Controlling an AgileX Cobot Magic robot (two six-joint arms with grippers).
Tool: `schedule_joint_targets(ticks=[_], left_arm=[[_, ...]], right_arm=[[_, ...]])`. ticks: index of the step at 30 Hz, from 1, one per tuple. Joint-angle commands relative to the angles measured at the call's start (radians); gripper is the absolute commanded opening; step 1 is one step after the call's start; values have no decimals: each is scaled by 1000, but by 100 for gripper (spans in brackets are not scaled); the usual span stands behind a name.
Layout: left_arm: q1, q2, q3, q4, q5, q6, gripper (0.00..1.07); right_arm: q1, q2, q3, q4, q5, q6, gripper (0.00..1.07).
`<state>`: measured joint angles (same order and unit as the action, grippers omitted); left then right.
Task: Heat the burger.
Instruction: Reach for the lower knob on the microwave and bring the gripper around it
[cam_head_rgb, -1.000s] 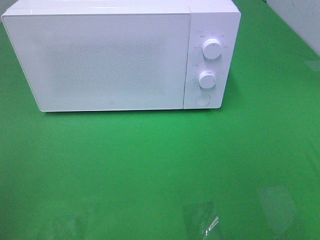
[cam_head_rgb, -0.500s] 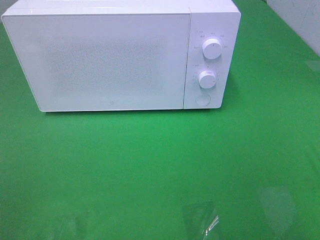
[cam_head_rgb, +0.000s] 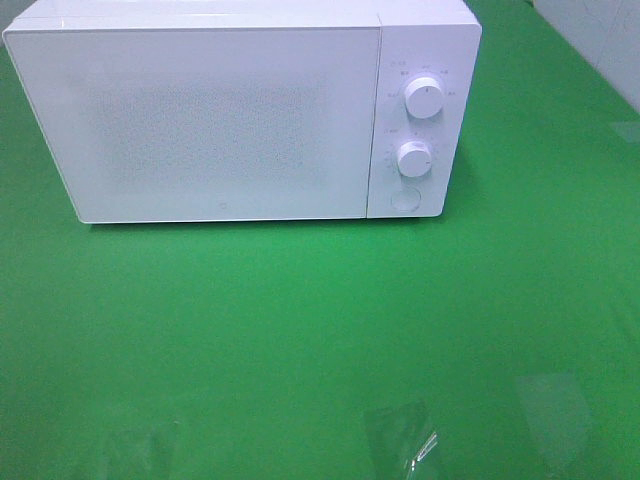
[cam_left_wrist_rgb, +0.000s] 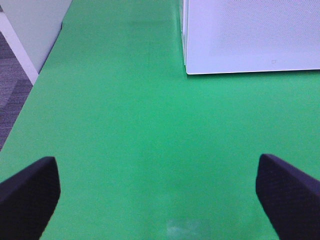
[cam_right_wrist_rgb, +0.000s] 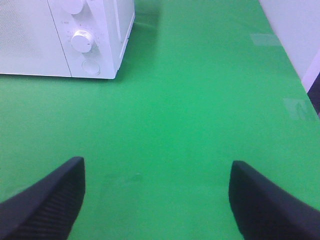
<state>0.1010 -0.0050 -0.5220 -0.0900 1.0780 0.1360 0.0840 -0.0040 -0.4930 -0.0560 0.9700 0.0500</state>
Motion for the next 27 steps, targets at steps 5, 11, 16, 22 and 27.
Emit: schedule_joint_targets(ticks=[5,11,16,22,27], left_arm=[[-5,-25,4,-4,-7,0,100],[-24,-25,4,-2,-7,0,100],[-64,-26,4,-2,-7,0,100],[-62,-26,4,0,-7,0,100],[-63,-25,4,0,-7,0,100]], right_arm=[[-3,-24,2,-1,-9,-9,76],[-3,-24,2,-1,-9,-9,76],[-3,-24,2,-1,-9,-9,76],[-3,-24,2,-1,-9,-9,76],[-3,-24,2,-1,-9,-9,76]])
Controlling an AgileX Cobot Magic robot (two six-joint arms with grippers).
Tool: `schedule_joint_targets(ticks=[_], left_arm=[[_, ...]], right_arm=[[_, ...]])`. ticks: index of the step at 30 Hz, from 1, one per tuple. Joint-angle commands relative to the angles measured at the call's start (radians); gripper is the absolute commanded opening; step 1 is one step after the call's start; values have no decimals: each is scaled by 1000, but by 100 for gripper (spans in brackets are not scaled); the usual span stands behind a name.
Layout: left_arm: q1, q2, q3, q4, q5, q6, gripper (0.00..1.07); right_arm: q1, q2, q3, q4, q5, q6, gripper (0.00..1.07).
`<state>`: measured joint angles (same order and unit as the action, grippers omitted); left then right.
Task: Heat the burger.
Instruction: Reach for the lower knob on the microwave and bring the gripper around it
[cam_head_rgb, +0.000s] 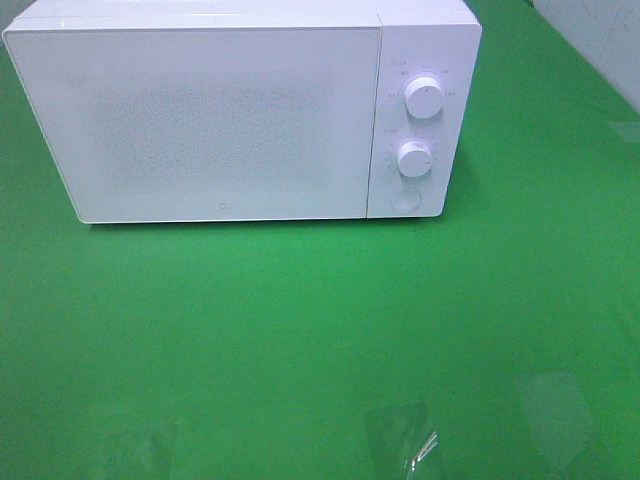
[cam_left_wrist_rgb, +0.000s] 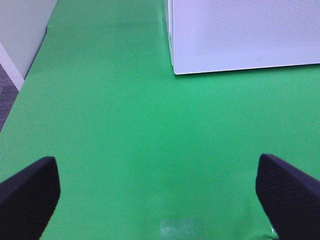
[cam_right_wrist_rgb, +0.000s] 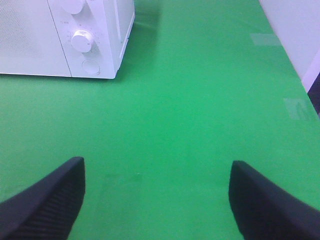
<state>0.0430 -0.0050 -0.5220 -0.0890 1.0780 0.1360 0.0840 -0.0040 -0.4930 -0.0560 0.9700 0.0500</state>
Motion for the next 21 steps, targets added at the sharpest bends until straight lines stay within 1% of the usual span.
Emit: schedule_joint_targets(ticks=[1,21], left_arm=[[-5,-25,4,-1,-7,0,100],[-5,-25,4,-1,-7,0,100]], right_arm=[[-3,-24,2,-1,-9,-9,76],[0,-18,-1,-9,-12,-4,76]])
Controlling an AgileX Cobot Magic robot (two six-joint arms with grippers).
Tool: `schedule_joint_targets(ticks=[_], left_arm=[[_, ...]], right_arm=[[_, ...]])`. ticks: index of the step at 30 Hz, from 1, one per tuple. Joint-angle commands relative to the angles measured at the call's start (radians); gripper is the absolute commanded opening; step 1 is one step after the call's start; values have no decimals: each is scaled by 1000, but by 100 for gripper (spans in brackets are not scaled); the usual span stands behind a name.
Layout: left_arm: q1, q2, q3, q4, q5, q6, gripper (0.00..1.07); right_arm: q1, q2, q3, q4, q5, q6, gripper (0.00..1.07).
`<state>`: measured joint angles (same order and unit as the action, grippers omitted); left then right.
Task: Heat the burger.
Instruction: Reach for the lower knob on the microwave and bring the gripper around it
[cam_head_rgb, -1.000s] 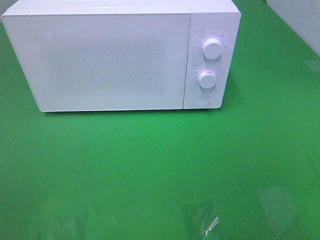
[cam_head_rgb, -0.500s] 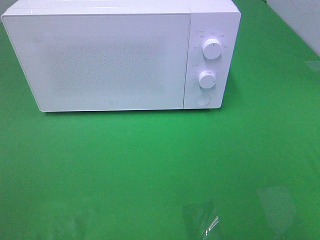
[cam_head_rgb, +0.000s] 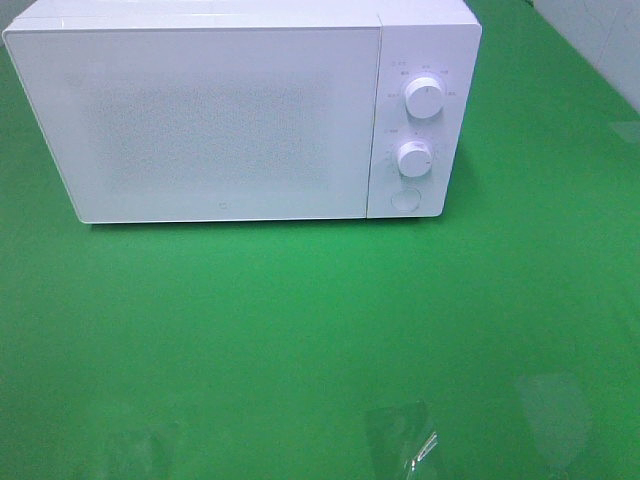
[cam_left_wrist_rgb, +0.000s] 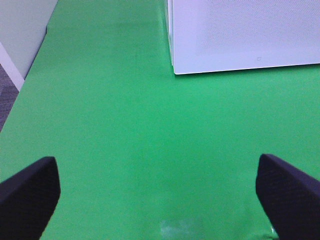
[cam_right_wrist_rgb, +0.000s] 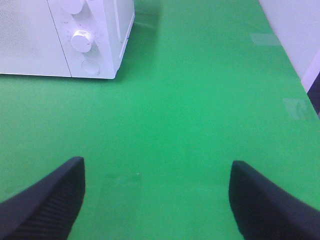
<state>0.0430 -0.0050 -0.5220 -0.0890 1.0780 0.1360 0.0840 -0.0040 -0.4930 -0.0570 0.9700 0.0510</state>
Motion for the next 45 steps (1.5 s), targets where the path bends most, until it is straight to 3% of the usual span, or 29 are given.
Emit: schedule_joint_targets(ticks=[1,11,23,34,45], left_arm=[[-5,-25,4,-1,-7,0,100],[-5,-25,4,-1,-7,0,100],[-5,-25,4,-1,-7,0,100],[-5,-25,4,-1,-7,0,100],[-5,-25,4,-1,-7,0,100]], right_arm=[[0,-4,-15,-8,-29,-4,76],[0,127,-33,-12,-199,-4,76],[0,283,125,-20,-571,-4,76],[0,364,199,-16,-792,-4,76],[0,555,227,-19,-1053,-6,76]])
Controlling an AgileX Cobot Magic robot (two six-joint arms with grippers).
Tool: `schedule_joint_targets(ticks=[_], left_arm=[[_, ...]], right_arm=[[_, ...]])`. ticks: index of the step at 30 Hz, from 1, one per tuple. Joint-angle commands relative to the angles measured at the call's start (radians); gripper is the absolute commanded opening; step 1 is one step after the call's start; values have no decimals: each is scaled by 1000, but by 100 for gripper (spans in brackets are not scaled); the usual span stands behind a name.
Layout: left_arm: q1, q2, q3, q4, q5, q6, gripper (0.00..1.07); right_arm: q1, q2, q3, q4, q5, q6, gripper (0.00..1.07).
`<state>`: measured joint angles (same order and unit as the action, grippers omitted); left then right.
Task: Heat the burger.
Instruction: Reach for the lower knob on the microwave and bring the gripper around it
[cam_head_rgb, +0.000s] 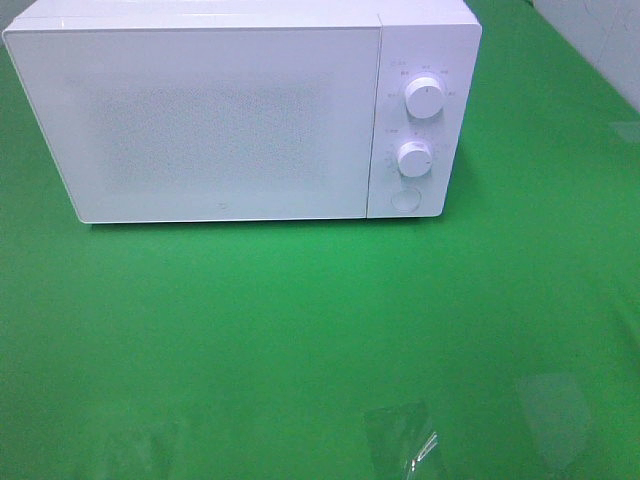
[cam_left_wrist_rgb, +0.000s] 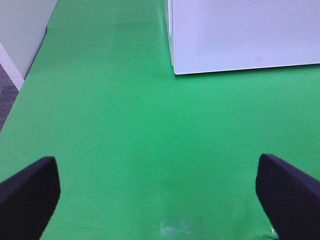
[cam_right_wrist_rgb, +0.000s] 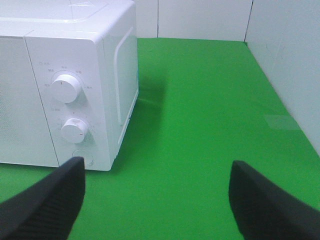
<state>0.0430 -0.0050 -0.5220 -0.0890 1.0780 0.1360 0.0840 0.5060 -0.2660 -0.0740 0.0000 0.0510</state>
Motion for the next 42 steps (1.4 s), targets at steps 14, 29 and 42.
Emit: schedule_joint_targets(ticks=[14,29,42], left_arm=[[-5,-25,4,-1,-7,0,100],[-5,-25,4,-1,-7,0,100],[-5,-25,4,-1,-7,0,100]], right_arm=[[0,342,0,20,-457,-9,76],[103,578,0,322,-727,-282,76],[397,788,0,626,-1005,-472,76]])
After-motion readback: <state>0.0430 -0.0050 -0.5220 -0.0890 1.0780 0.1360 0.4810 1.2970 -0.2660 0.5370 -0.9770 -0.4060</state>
